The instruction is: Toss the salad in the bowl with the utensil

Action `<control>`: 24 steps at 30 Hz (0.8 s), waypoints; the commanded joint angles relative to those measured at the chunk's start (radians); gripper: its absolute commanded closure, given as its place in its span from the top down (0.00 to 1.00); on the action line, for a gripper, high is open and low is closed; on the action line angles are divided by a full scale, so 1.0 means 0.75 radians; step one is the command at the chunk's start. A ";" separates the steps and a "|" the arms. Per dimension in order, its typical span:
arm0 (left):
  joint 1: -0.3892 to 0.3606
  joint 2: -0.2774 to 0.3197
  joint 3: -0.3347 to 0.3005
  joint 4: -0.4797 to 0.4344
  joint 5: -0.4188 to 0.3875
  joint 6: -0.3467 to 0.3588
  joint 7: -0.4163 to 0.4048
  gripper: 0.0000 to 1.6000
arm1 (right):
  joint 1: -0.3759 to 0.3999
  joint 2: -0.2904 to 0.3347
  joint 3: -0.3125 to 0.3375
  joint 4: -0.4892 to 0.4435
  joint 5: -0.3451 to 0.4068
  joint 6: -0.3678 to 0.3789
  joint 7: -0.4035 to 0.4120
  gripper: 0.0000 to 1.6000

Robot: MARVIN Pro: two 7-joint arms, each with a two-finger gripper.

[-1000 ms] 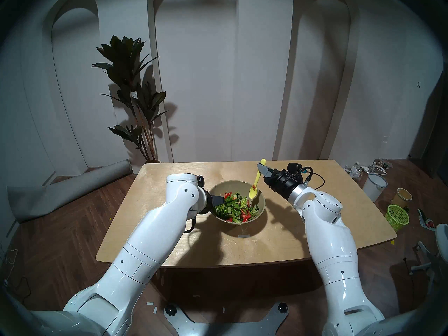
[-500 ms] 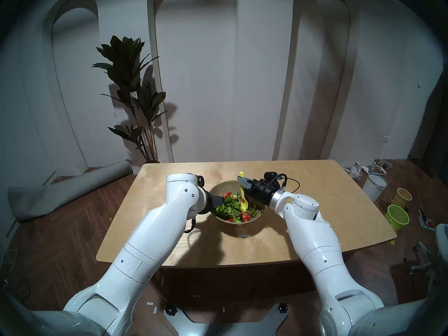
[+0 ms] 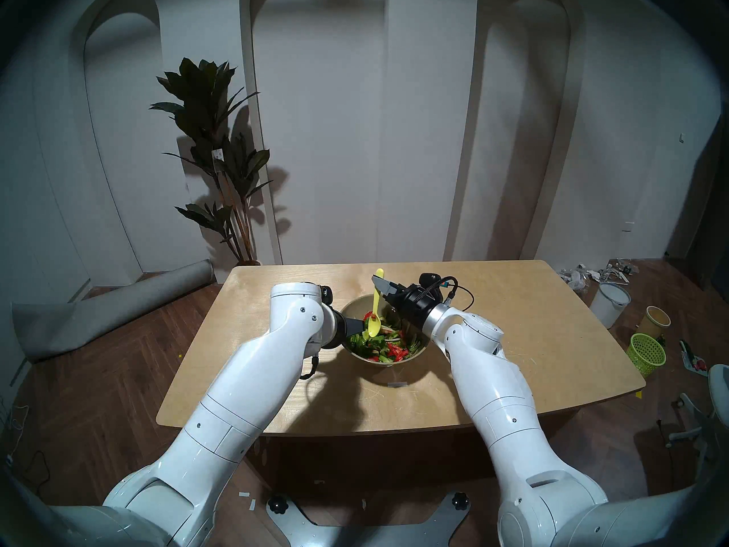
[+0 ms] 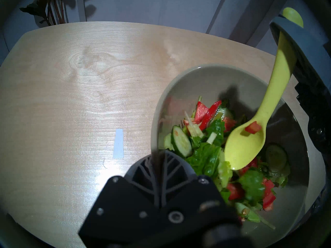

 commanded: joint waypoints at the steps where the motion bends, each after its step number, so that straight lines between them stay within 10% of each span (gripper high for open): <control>1: -0.007 -0.001 -0.001 -0.005 -0.002 -0.002 0.034 0.00 | -0.037 -0.041 0.037 -0.126 0.046 0.024 -0.029 0.00; 24: -0.006 0.005 0.002 -0.004 0.006 -0.002 0.011 0.00 | 0.219 -0.055 -0.018 0.136 -0.064 -0.162 -0.063 0.00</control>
